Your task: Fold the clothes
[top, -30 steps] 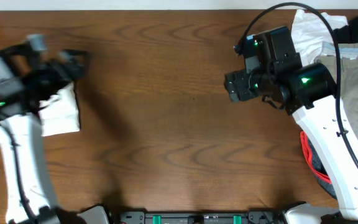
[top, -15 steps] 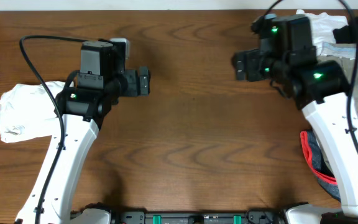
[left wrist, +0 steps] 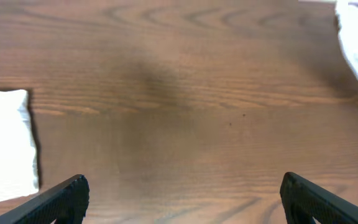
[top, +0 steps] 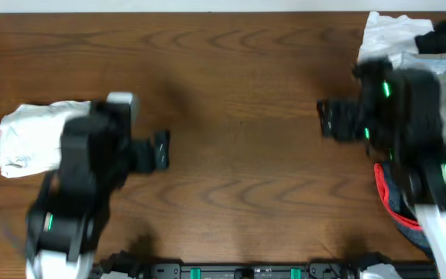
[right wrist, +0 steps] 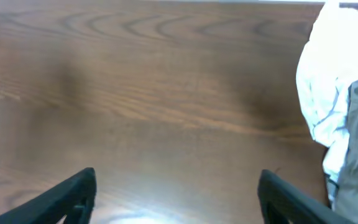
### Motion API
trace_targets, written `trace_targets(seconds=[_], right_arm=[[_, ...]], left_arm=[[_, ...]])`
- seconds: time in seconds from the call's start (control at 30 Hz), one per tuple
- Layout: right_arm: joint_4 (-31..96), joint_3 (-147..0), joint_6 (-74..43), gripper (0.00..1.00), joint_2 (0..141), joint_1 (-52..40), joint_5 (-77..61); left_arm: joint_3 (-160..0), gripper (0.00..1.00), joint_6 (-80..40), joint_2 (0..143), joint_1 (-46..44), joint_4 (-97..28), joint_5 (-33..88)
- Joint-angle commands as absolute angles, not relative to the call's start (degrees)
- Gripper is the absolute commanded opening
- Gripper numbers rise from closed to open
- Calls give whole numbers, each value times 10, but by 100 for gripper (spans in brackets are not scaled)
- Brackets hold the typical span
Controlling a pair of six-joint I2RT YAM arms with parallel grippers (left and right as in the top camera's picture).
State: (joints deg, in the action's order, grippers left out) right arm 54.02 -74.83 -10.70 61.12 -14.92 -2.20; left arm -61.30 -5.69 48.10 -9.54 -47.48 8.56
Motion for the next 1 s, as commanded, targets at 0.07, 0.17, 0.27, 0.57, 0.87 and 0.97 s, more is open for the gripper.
trace_targets(seconds=[0.07,0.17,0.27,0.57,0.87,0.97], right_arm=[[520,-605,-142,99,428,-193,78],[532,-561,-142,99,350,-194,65],[573,-540,-142,99,289,-194,62],[716,-538,-148,99,248,-194,62],[717,-538,-147,99,248,-194,62],[716,-536,-148,99,238,-192,62]], left_arm=[[-521,98,-48,322,-97,-477,79],[-500,98,-48,271,-97,-479,79],[-499,98,-48,241,-97,-498,79],[-499,98,-48,235,-97,-508,79],[-499,98,-48,235,-97,-508,79],[-499,98,-48,235,-97,-508,79]])
